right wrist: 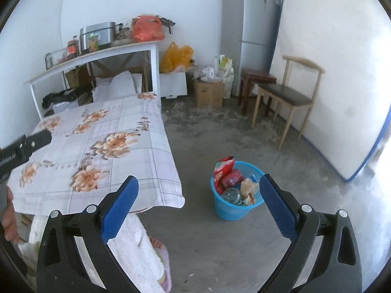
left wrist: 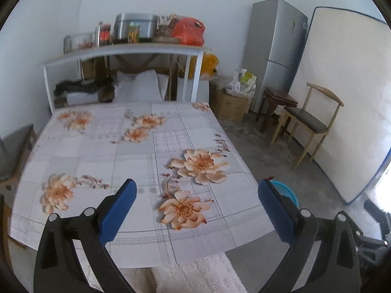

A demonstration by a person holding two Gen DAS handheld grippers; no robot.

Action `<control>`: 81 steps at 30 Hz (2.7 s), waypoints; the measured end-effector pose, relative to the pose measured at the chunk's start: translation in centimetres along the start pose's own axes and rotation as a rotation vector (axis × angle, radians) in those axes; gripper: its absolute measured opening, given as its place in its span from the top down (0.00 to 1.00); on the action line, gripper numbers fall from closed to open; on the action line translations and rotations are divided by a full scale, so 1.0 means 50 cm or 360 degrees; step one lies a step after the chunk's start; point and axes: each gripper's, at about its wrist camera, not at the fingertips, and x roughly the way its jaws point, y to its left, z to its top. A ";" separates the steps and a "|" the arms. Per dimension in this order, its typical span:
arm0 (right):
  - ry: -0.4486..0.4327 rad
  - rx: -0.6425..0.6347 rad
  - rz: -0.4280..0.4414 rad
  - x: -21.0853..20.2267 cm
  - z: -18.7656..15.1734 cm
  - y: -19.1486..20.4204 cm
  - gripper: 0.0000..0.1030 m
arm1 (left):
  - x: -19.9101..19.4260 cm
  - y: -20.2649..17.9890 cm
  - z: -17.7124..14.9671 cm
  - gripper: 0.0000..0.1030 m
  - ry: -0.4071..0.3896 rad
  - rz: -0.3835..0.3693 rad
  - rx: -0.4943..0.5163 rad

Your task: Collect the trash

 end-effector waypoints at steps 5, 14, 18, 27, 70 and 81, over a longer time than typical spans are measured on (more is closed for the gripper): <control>0.0033 -0.0069 -0.0050 0.010 -0.014 0.028 0.08 | 0.011 -0.031 -0.023 0.05 0.0098 0.0053 0.0053; 0.0168 0.0115 -0.0068 0.036 -0.036 -0.011 0.08 | 0.059 -0.056 -0.056 0.05 0.0294 0.0084 0.0034; 0.0175 0.0122 -0.0106 0.041 -0.038 -0.018 0.08 | 0.069 -0.052 -0.055 0.05 0.0339 0.0097 -0.0023; 0.0225 0.0156 -0.0088 0.059 -0.048 -0.028 0.08 | 0.086 -0.046 -0.063 0.05 0.0392 0.0168 -0.0053; 0.0229 0.0151 -0.0173 0.053 -0.058 -0.068 0.08 | 0.077 -0.060 -0.054 0.05 0.0371 0.0181 0.0000; 0.0227 0.0149 -0.0176 0.053 -0.057 -0.067 0.08 | 0.077 -0.059 -0.055 0.05 0.0372 0.0183 0.0001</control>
